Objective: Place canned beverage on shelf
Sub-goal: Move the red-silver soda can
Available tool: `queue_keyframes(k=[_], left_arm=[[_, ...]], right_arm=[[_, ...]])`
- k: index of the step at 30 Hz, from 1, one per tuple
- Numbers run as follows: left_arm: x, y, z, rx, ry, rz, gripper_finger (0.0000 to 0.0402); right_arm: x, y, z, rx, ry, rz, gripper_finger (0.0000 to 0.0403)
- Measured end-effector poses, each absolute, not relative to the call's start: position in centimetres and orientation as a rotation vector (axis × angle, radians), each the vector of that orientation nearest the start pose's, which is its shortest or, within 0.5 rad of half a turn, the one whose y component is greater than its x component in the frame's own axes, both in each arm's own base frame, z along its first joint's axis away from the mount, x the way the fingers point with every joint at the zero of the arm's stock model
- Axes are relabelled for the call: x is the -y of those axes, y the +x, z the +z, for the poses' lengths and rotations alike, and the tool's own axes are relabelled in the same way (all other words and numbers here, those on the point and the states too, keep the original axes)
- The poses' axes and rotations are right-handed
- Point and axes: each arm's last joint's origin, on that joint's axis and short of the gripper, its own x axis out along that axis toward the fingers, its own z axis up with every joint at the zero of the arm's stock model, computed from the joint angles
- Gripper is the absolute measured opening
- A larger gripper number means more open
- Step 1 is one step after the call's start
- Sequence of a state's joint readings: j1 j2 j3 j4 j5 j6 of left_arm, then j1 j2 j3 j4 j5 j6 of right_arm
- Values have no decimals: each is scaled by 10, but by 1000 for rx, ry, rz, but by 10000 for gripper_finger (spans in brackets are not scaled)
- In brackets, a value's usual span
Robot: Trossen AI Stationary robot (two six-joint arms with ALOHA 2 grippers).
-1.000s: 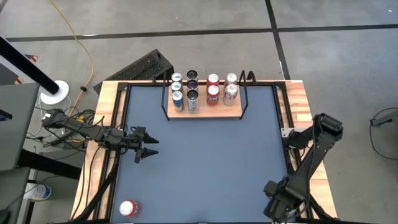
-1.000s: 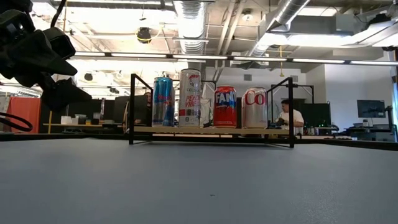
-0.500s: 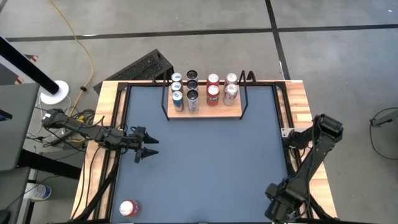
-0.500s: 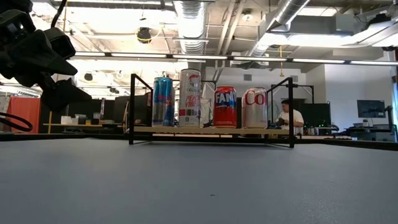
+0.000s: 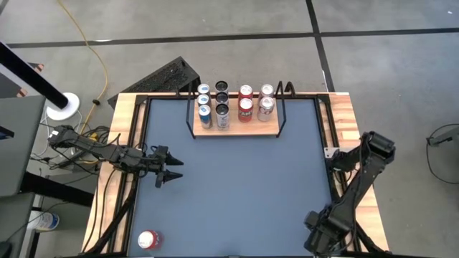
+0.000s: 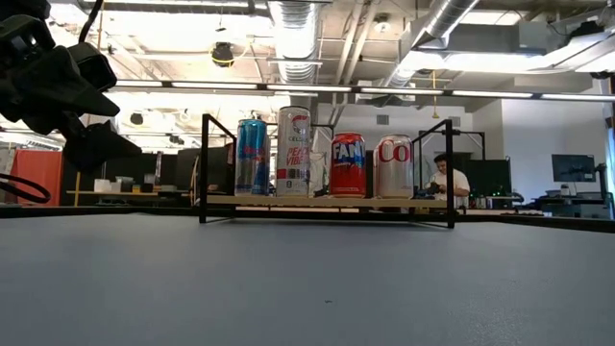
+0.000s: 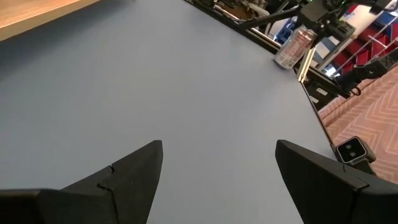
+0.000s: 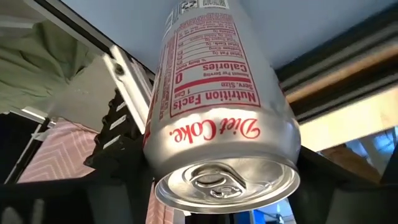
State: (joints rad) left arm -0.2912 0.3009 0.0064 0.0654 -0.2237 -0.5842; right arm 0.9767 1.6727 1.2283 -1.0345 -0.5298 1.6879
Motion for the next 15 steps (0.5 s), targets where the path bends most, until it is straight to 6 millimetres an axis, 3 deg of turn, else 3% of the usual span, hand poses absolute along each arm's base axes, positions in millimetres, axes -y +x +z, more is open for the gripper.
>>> queue_keyframes(k=[7,11,15], left_arm=[[26,110,146,-234,-523,0,302],[26,110,146,-235,-524,-4,302],[27,110,146,-248,-524,-30,302]], right_arm=[[-231,176,259,-1911,599,-400,264],[-199,199,281,-1849,487,-411,263],[-158,234,290,-1756,463,-374,262]])
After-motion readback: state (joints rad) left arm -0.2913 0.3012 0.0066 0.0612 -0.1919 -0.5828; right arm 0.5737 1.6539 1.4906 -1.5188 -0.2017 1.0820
